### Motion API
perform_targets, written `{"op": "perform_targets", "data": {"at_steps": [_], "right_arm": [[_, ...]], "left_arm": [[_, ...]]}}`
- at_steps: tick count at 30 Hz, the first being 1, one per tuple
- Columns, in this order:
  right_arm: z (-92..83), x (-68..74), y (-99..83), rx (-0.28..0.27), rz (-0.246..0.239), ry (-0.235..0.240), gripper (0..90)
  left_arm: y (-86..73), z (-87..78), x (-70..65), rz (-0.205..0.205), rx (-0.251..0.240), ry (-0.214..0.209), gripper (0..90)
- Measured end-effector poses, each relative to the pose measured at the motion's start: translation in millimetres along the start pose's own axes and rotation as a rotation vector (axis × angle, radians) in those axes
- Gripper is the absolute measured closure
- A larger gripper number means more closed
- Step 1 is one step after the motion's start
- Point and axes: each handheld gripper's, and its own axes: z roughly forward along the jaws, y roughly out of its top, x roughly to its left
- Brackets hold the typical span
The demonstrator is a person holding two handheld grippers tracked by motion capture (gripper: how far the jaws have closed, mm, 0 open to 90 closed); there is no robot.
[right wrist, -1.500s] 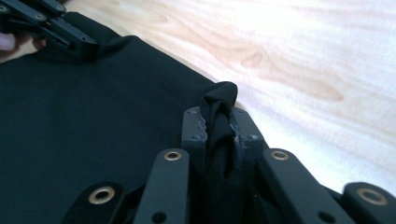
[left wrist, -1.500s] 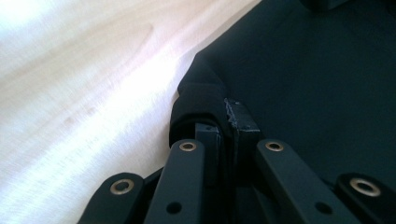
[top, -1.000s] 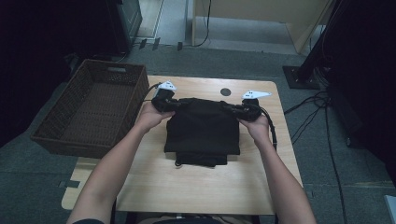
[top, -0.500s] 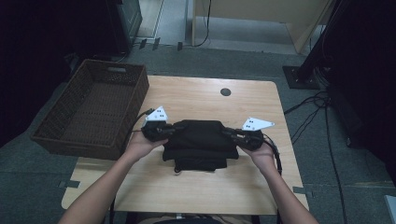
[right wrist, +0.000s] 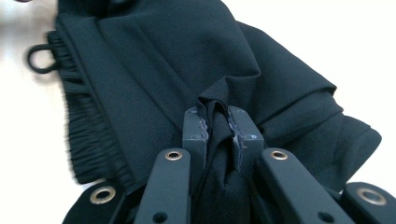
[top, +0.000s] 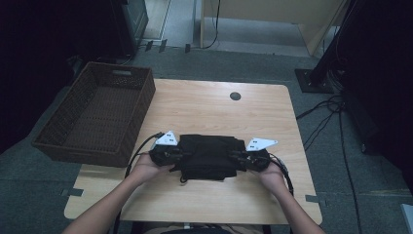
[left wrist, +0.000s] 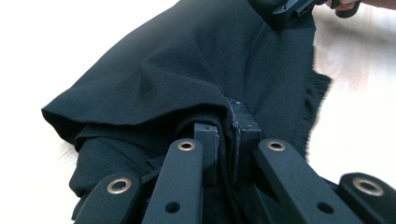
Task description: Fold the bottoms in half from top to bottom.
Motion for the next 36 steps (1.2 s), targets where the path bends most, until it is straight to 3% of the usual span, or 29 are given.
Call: {"op": "perform_targets", "data": {"at_steps": [3, 6, 12, 16, 20, 23, 24, 26, 28, 32, 36], "right_arm": [[7.3, -9.3, 2.7, 0.002, 0.02, -0.023, 80.1], [14.6, -18.9, 4.4, -0.031, 0.016, -0.064, 80.2], [27.8, -43.2, 20.6, -0.006, 0.03, -0.082, 80.7], [37.6, -57.0, 24.7, -0.025, 0.035, -0.106, 80.7], [43.8, -69.8, 37.1, -0.027, 0.078, -0.132, 80.7], [34.3, -72.7, 52.0, -0.063, 0.108, -0.124, 80.6], [29.3, -70.9, 56.0, -0.087, 0.101, -0.116, 80.6], [24.1, -68.4, 59.4, -0.1, 0.086, -0.116, 80.4], [8.8, -57.1, 62.4, -0.13, 0.054, -0.099, 79.8], [1.1, -41.6, 50.1, -0.123, 0.031, -0.076, 78.4], [1.7, -31.8, 36.3, -0.084, 0.021, -0.068, 74.3]], "left_arm": [[3.2, 7.8, 12.1, -0.016, 0.002, 0.026, 84.7], [8.7, 15.2, 25.3, -0.034, 0.007, 0.051, 84.9], [19.6, 25.8, 47.9, -0.053, 0.003, 0.079, 85.4], [28.1, 34.5, 64.8, -0.06, 0.011, 0.11, 85.4], [45.3, 33.1, 78.5, -0.089, -0.009, 0.151, 85.4], [57.9, 17.1, 77.3, -0.086, -0.067, 0.155, 85.4], [60.5, 11.0, 74.8, -0.084, -0.094, 0.147, 85.3], [62.5, 5.0, 71.6, -0.076, -0.104, 0.137, 85.1], [60.4, -8.3, 57.5, -0.056, -0.136, 0.108, 84.9], [47.6, -12.4, 39.7, -0.034, -0.127, 0.084, 84.1], [38.7, -11.2, 32.5, -0.048, -0.101, 0.057, 82.1]]}}
